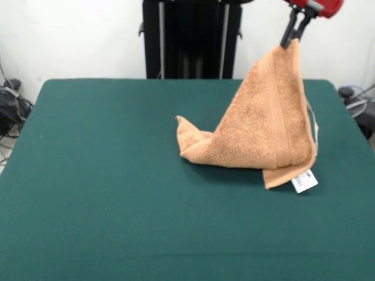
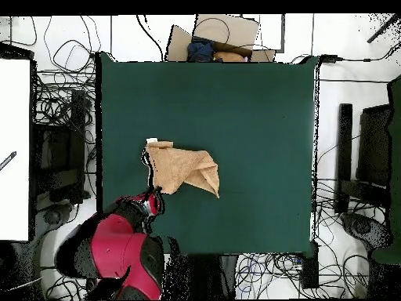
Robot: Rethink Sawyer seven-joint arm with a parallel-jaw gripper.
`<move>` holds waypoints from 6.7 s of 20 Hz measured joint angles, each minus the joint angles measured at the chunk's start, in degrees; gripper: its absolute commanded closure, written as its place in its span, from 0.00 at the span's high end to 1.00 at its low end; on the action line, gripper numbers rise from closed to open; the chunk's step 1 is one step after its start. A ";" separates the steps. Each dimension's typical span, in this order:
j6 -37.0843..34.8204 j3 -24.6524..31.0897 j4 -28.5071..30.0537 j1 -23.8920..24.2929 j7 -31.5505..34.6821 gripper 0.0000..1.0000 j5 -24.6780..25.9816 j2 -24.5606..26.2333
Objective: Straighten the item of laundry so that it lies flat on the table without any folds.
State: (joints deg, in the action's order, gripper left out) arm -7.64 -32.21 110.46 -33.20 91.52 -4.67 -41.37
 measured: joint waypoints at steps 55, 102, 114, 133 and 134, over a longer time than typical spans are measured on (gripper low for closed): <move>8.06 -9.40 5.71 -23.89 0.53 0.00 -29.44 16.60; -1.08 -7.69 6.19 -23.31 5.22 0.00 -37.10 13.38; 8.56 10.29 12.94 -4.55 5.22 0.00 -33.38 4.21; 16.61 30.29 20.87 16.16 5.22 0.00 -16.43 2.03; 17.59 31.32 21.24 18.01 5.22 0.00 -14.75 2.33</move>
State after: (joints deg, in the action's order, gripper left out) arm 9.95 -0.88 131.70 -15.18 96.74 -19.41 -39.04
